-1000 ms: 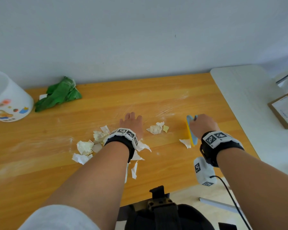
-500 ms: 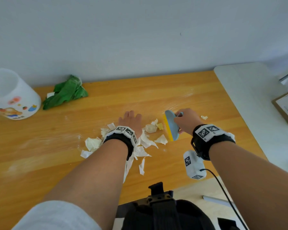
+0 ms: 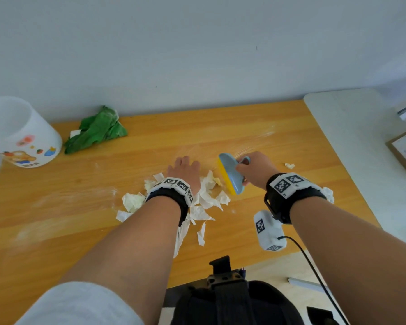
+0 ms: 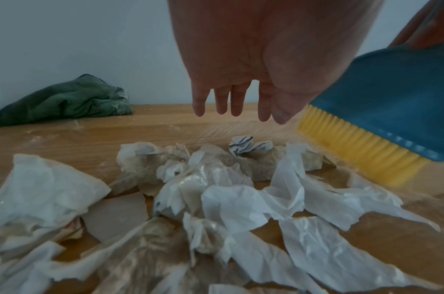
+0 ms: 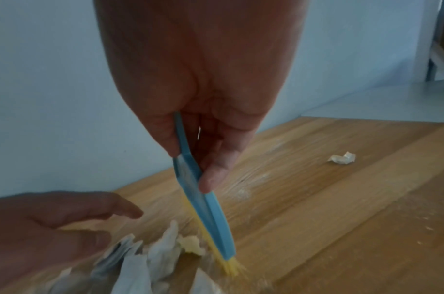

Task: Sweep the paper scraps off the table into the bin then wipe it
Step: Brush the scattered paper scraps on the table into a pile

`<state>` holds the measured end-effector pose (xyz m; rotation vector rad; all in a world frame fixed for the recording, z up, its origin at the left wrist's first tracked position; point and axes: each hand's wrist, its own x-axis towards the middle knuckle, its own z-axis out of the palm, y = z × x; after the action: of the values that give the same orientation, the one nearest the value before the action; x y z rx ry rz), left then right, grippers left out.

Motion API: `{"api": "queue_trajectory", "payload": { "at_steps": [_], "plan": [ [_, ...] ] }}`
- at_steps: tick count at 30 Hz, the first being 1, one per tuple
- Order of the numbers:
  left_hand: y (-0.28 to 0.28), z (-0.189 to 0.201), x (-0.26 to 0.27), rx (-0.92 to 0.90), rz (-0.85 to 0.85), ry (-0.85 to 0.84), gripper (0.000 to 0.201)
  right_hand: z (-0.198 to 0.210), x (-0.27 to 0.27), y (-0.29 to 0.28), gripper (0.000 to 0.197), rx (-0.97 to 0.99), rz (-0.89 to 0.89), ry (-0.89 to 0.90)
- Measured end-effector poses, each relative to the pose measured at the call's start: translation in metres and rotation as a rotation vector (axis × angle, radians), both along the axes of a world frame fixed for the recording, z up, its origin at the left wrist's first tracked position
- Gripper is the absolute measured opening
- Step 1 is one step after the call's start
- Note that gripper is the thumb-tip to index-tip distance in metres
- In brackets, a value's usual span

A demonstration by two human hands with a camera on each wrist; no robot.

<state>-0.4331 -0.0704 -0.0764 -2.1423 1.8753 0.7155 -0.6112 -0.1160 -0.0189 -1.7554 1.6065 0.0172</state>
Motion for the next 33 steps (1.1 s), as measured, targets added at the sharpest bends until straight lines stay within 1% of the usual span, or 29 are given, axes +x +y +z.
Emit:
{"api": "queue_trajectory", "payload": {
  "at_steps": [3, 7, 10, 13, 17, 20, 22, 28, 31, 33],
  "plan": [
    [-0.005, 0.002, -0.011, -0.010, -0.005, 0.007, 0.049, 0.010, -0.020, -0.012, 0.035, -0.117, -0.031, 0.080],
    [-0.013, 0.005, -0.031, 0.001, -0.018, 0.016, 0.050, 0.022, -0.067, -0.030, 0.033, -0.263, -0.127, 0.310],
    [-0.018, 0.001, -0.046, 0.011, -0.021, 0.020, 0.050, 0.021, -0.101, -0.041, 0.030, -0.305, -0.216, 0.416],
    [-0.025, -0.003, -0.065, 0.016, -0.020, 0.012, 0.049, 0.012, -0.127, -0.051, 0.029, -0.295, -0.229, 0.451],
    [-0.036, -0.003, -0.088, 0.001, 0.005, 0.024, 0.047, 0.002, -0.146, -0.066, 0.028, -0.251, -0.201, 0.444],
    [-0.040, -0.005, -0.097, 0.015, 0.037, 0.014, 0.047, -0.001, -0.148, -0.071, 0.045, -0.202, -0.165, 0.426],
    [-0.039, -0.008, -0.098, 0.028, 0.068, 0.008, 0.047, -0.002, -0.144, -0.073, 0.051, -0.170, -0.127, 0.398],
    [-0.031, -0.007, -0.096, 0.048, 0.130, -0.018, 0.047, -0.005, -0.119, -0.072, 0.054, -0.055, 0.054, 0.192],
    [-0.029, -0.001, -0.093, 0.031, 0.137, -0.023, 0.048, -0.009, -0.107, -0.065, 0.053, -0.027, 0.074, 0.082],
    [-0.027, 0.002, -0.091, 0.019, 0.135, -0.020, 0.049, -0.010, -0.104, -0.063, 0.054, -0.067, 0.054, 0.071]
  ]
}}
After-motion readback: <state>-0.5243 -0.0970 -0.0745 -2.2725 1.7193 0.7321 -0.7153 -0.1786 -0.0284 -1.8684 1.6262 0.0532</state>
